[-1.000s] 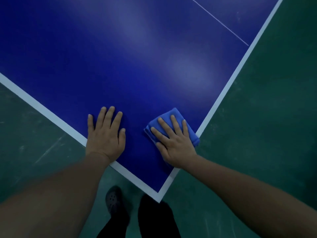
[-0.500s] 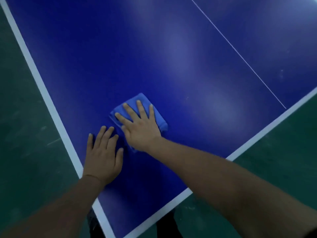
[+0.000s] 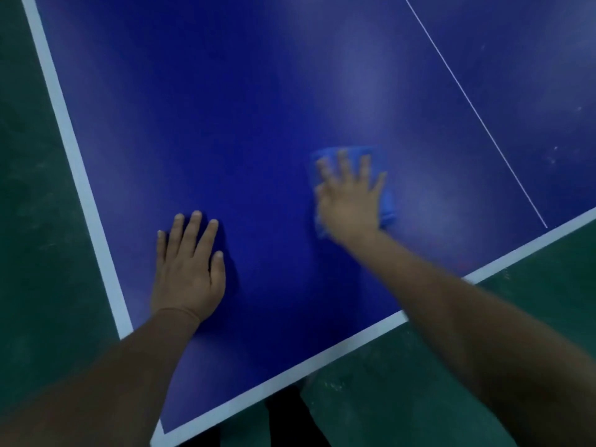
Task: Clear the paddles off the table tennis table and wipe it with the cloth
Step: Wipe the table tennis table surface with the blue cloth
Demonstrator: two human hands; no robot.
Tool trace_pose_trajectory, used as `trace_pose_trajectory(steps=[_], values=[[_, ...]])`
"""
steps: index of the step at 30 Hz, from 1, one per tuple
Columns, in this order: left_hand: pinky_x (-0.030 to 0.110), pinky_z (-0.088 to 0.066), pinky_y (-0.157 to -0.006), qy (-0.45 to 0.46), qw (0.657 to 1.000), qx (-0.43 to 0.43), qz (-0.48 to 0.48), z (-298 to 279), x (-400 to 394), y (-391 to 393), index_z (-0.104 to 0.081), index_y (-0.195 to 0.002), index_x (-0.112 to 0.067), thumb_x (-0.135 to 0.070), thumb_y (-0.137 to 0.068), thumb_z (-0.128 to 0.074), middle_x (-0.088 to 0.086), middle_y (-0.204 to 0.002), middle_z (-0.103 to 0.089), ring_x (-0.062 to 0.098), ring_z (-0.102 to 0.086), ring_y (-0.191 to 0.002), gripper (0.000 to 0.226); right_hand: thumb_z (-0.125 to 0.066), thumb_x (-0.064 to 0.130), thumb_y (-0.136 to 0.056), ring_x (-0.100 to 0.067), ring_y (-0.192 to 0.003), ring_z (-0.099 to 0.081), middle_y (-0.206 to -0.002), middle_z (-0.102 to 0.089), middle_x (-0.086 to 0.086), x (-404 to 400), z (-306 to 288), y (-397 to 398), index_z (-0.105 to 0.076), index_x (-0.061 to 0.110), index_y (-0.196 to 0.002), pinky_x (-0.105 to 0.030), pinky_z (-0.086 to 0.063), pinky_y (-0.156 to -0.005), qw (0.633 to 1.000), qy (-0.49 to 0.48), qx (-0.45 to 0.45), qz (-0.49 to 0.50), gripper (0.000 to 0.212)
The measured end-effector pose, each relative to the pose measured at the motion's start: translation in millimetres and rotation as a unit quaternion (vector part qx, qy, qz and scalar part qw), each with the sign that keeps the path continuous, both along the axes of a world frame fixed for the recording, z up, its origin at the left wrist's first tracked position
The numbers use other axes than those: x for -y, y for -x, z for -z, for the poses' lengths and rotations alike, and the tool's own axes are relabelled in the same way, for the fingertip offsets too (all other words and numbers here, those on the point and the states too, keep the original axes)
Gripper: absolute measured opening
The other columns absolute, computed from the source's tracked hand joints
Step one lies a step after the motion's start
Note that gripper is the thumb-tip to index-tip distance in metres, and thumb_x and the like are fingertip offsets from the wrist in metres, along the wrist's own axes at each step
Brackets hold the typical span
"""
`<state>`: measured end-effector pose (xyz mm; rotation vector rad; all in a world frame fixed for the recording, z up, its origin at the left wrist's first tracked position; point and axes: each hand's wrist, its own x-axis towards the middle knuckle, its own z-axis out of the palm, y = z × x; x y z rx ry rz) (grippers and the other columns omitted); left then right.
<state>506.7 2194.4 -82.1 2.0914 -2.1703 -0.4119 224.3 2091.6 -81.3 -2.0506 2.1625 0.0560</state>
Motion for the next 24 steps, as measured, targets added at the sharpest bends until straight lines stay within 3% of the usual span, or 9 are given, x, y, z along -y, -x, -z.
trace_pose_trajectory(steps=[4, 6, 8, 10, 12, 15, 17, 20, 24], values=[[0.048, -0.001, -0.125, 0.0, 1.0, -0.009, -0.004, 0.6, 1.1, -0.1, -0.035, -0.155, -0.016, -0.04, -0.098, -0.021, 0.007, -0.165, -0.022, 0.025, -0.007, -0.155, 0.063, -0.036, 0.047, -0.099, -0.041, -0.151, -0.02, -0.163, -0.031, 0.0, -75.9, 6.1, -4.0, -0.038, 0.037, -0.151, -0.07, -0.009, -0.117, 0.941, 0.015, 0.03, -0.337, 0.053], [0.047, -0.001, -0.125, 0.002, 1.0, -0.008, -0.004, 2.3, 1.0, -0.5, -0.035, -0.154, -0.016, -0.039, -0.098, -0.023, 0.007, -0.165, -0.022, 0.025, -0.007, -0.155, 0.062, -0.036, 0.045, -0.099, -0.042, -0.149, -0.022, -0.162, -0.032, -0.003, -53.6, 4.6, 54.7, -0.038, 0.035, -0.152, -0.073, -0.017, -0.113, 0.976, 0.036, 0.002, -0.216, 0.054], [0.047, -0.001, -0.125, 0.006, 1.0, -0.004, -0.006, 3.9, 0.6, 0.0, -0.035, -0.154, -0.016, -0.039, -0.099, -0.023, 0.007, -0.165, -0.023, 0.025, -0.007, -0.155, 0.061, -0.031, 0.046, -0.1, -0.038, -0.153, -0.01, -0.167, -0.018, 0.001, -20.9, -0.3, 122.4, -0.026, 0.039, -0.156, -0.07, -0.012, -0.116, 0.999, 0.017, -0.014, 0.045, 0.057], [0.047, -0.001, -0.125, 0.004, 1.0, 0.001, -0.006, 4.7, 1.9, 0.6, -0.035, -0.155, -0.017, -0.039, -0.099, -0.024, 0.007, -0.165, -0.022, 0.025, -0.007, -0.155, 0.061, -0.02, 0.051, -0.099, -0.032, -0.154, 0.004, -0.169, -0.003, 0.007, 0.1, -9.1, 164.4, -0.013, 0.043, -0.158, -0.068, 0.0, -0.118, 0.964, -0.014, 0.02, 0.265, 0.06], [0.047, 0.0, -0.125, -0.001, 1.0, 0.001, -0.002, 5.0, 1.9, -0.3, -0.034, -0.155, -0.017, -0.038, -0.099, -0.024, 0.007, -0.165, -0.022, 0.025, -0.006, -0.155, 0.06, -0.017, 0.052, -0.099, -0.034, -0.154, 0.007, -0.169, 0.0, 0.007, 5.3, -12.5, 149.5, -0.01, 0.042, -0.158, -0.068, 0.002, -0.117, 0.941, -0.016, 0.04, 0.335, 0.061], [0.048, 0.0, -0.125, -0.002, 1.0, 0.002, -0.005, 3.1, 1.8, -0.4, -0.033, -0.155, -0.017, -0.039, -0.099, -0.024, 0.007, -0.165, -0.021, 0.025, -0.006, -0.154, 0.061, -0.027, 0.047, -0.102, -0.039, -0.153, -0.003, -0.169, -0.009, 0.0, -23.0, -2.7, 60.8, -0.019, 0.039, -0.159, -0.07, -0.004, -0.117, 0.98, 0.015, 0.013, 0.199, 0.058], [0.048, 0.0, -0.125, -0.006, 1.0, 0.001, -0.004, 2.5, 1.5, -0.1, -0.032, -0.155, -0.017, -0.039, -0.099, -0.023, 0.008, -0.165, -0.021, 0.026, -0.006, -0.154, 0.062, -0.032, 0.047, -0.1, -0.042, -0.152, -0.011, -0.166, -0.02, -0.003, -76.3, 3.7, -3.6, -0.029, 0.037, -0.156, -0.071, -0.007, -0.116, 0.999, 0.028, 0.015, -0.009, 0.057], [0.049, 0.0, -0.125, -0.006, 1.0, 0.002, -0.005, 3.3, 2.3, -0.6, -0.033, -0.155, -0.016, -0.04, -0.098, -0.023, 0.008, -0.165, -0.022, 0.027, -0.007, -0.154, 0.062, -0.034, 0.05, -0.102, -0.04, -0.152, -0.013, -0.165, -0.024, 0.0, -157.3, 7.1, -17.3, -0.031, 0.038, -0.154, -0.068, -0.005, -0.118, 0.958, -0.001, 0.041, -0.285, 0.054], [0.05, -0.001, -0.124, -0.004, 1.0, 0.001, -0.002, 2.9, 2.3, -0.6, -0.033, -0.154, -0.016, -0.041, -0.098, -0.022, 0.01, -0.164, -0.023, 0.029, -0.007, -0.154, 0.063, -0.025, 0.051, -0.098, -0.039, -0.152, -0.012, -0.166, -0.022, -0.001, -128.5, -0.2, 91.9, -0.029, 0.035, -0.156, -0.07, -0.015, -0.116, 0.995, -0.019, -0.022, -0.096, 0.06]])
